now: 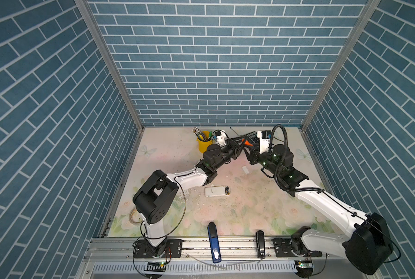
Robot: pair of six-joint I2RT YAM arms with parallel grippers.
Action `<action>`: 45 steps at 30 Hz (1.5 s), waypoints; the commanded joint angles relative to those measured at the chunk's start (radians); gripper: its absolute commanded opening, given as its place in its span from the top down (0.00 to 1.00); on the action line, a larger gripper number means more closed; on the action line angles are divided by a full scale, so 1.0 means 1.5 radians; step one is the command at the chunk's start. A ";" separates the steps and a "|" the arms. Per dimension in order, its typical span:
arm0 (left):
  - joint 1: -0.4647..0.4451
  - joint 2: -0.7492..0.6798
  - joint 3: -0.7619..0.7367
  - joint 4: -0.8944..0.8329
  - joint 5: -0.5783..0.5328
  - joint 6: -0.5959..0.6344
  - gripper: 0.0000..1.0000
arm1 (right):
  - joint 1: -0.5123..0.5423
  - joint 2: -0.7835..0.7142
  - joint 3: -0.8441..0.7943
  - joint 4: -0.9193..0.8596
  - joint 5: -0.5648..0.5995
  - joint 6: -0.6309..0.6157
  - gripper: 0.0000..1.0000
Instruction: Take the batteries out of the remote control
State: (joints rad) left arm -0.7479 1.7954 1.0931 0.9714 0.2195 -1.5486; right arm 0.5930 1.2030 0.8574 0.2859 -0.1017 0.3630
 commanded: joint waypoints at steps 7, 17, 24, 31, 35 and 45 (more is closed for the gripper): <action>-0.037 0.014 -0.016 0.026 0.035 0.001 1.00 | -0.004 0.011 0.039 0.056 -0.011 0.001 0.87; -0.031 0.007 -0.053 0.043 0.029 0.012 1.00 | -0.005 -0.009 0.044 -0.008 -0.003 -0.009 1.00; -0.006 -0.037 -0.106 0.037 0.027 0.051 0.79 | -0.005 -0.059 0.040 -0.111 0.035 0.001 1.00; 0.042 -0.112 -0.186 0.012 0.023 0.099 0.57 | -0.002 -0.088 0.076 -0.281 0.055 0.003 1.00; 0.069 -0.142 -0.228 -0.006 0.034 0.118 0.51 | -0.002 -0.114 0.098 -0.372 0.068 0.004 1.00; 0.221 -0.268 -0.195 -0.534 0.165 0.417 0.51 | 0.027 -0.088 0.245 -0.705 0.050 -0.019 1.00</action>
State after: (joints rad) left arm -0.4538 1.4406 0.7265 0.5877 0.3973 -1.2022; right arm 0.6083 1.0523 1.1213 -0.5632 -0.0223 0.3595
